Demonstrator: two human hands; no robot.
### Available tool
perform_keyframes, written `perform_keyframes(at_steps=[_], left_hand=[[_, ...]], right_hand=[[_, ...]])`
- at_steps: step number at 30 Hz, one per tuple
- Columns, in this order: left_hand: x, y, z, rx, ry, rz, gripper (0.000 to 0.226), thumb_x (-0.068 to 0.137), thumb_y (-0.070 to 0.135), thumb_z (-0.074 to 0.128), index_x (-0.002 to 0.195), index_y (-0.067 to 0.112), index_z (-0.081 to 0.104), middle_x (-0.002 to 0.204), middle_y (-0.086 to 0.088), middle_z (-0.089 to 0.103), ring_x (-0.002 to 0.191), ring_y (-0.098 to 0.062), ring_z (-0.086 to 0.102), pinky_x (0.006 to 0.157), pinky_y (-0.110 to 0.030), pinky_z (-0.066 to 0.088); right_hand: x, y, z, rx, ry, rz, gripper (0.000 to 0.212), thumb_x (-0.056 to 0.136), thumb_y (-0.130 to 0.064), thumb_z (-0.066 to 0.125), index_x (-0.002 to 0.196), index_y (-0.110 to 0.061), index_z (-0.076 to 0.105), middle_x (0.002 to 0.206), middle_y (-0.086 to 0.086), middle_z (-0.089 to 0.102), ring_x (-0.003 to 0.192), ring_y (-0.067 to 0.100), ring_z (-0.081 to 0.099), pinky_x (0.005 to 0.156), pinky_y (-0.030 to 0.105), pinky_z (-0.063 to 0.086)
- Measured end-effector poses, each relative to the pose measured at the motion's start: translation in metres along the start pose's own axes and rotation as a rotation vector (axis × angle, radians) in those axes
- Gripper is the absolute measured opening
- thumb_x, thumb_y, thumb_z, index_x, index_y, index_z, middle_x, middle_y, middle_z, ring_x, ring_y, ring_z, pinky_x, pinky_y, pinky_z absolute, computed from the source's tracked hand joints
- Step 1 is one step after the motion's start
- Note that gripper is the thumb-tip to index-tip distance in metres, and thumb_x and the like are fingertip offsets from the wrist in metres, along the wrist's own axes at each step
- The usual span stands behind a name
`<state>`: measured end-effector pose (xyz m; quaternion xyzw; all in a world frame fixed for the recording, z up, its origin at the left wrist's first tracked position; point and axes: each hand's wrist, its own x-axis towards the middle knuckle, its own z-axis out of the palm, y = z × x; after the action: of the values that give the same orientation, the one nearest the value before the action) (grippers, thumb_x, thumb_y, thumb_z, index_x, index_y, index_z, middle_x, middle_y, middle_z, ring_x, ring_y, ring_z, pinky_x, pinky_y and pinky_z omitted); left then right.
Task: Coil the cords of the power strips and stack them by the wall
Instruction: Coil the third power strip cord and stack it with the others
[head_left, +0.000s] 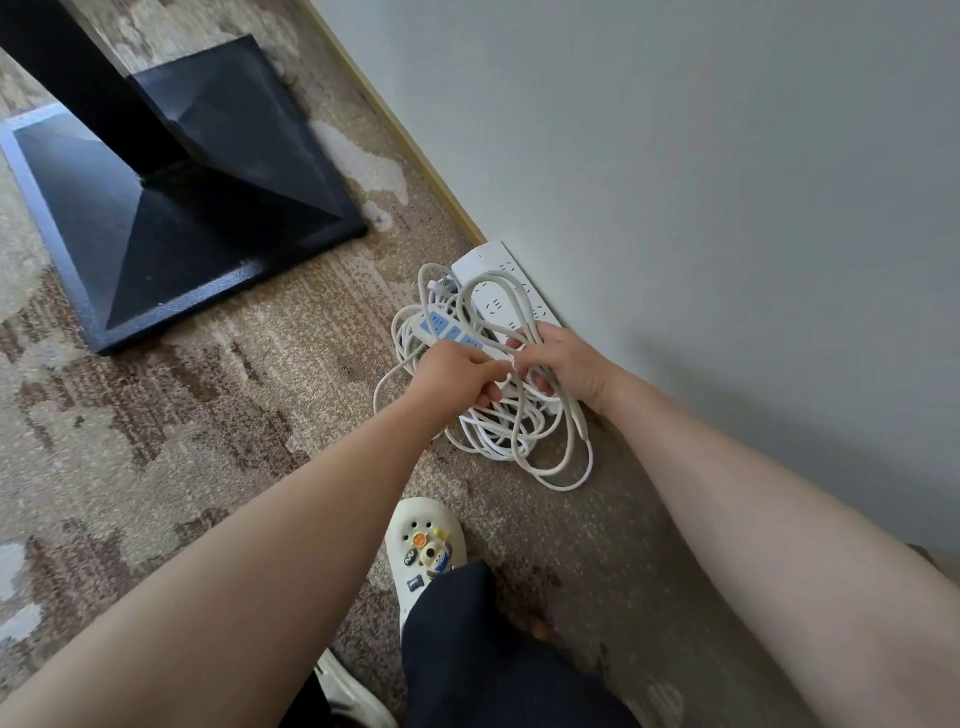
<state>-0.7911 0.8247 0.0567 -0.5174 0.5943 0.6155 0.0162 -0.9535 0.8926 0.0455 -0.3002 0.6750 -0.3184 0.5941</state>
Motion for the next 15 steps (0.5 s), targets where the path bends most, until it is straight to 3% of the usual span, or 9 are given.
perform_keyframes(at_steps=[4, 9, 15], left_hand=[[0.002, 0.006, 0.0, -0.091, -0.064, 0.03, 0.014, 0.09, 0.023, 0.068, 0.079, 0.017, 0.074, 0.058, 0.004, 0.067, 0.048, -0.005, 0.054, 0.053, -0.02, 0.047], [0.005, 0.009, -0.005, -0.092, -0.116, 0.047, 0.014, 0.092, 0.02, 0.065, 0.084, 0.011, 0.072, 0.06, 0.001, 0.067, 0.051, -0.008, 0.056, 0.051, -0.019, 0.048], [0.001, -0.016, -0.028, 0.306, -0.042, 0.155, 0.026, 0.099, 0.029, 0.051, 0.086, 0.012, 0.066, 0.069, -0.001, 0.058, 0.056, -0.016, 0.044, 0.058, -0.031, 0.04]], right_hand=[[-0.005, 0.002, 0.001, -0.21, -0.016, -0.014, 0.025, 0.084, 0.003, 0.063, 0.107, -0.006, 0.058, 0.078, 0.0, 0.056, 0.064, 0.01, 0.05, 0.052, 0.018, 0.041], [-0.004, 0.002, 0.004, -0.191, 0.013, -0.027, 0.017, 0.092, 0.003, 0.058, 0.106, -0.005, 0.054, 0.084, 0.008, 0.06, 0.06, 0.017, 0.062, 0.052, 0.02, 0.049], [-0.004, 0.015, -0.007, -0.36, 0.122, -0.03, 0.016, 0.095, -0.013, 0.062, 0.11, -0.01, 0.056, 0.084, 0.004, 0.06, 0.059, 0.016, 0.055, 0.054, 0.03, 0.047]])
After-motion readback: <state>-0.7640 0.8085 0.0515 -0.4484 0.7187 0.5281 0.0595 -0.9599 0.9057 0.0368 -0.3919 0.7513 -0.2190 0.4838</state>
